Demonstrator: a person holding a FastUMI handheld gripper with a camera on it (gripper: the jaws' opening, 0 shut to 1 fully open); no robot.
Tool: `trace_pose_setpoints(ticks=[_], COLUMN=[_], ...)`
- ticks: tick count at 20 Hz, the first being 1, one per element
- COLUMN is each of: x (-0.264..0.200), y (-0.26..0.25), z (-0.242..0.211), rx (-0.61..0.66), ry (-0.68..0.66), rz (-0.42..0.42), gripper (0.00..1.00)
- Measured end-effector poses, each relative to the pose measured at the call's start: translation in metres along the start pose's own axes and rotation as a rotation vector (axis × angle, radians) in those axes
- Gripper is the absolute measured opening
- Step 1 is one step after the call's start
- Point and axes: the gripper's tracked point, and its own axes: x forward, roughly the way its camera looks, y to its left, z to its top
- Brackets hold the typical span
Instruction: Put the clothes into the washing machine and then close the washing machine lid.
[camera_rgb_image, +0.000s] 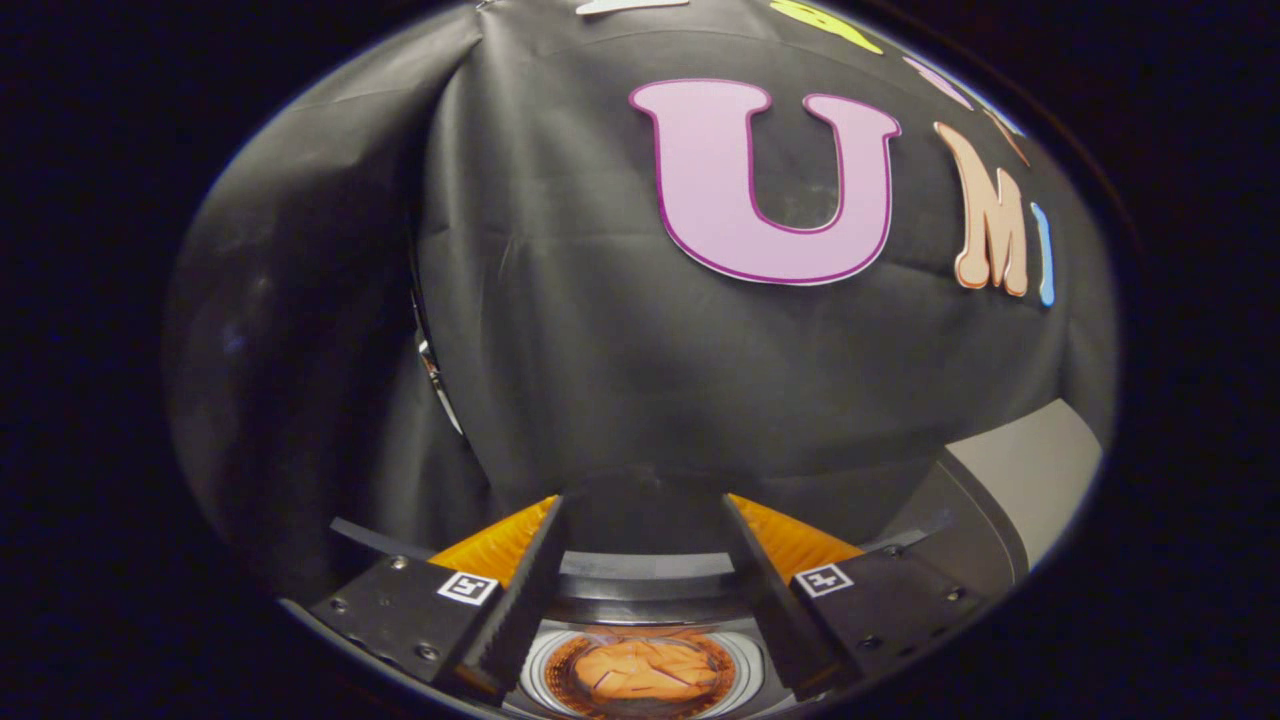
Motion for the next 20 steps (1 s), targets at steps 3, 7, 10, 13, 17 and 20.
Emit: trace_pose_setpoints(ticks=[3, 7, 10, 13, 17, 20], x=[0.001, 0.002, 0.003, 0.003, 0.004, 0.004], y=[-0.001, -0.001, -0.005, -0.009, -0.01, -0.009], z=[0.002, 0.003, 0.005, 0.008, 0.008, 0.008], rx=[0.001, 0.007, 0.013, 0.018, 0.023, 0.024], ry=[-0.007, -0.019, -0.027, -0.038, -0.033, -0.044], rz=[-0.004, 0.001, -0.005, -0.008, -0.012, -0.015], gripper=[0.89, 0.89, 0.89, 0.89, 0.89, 0.89])
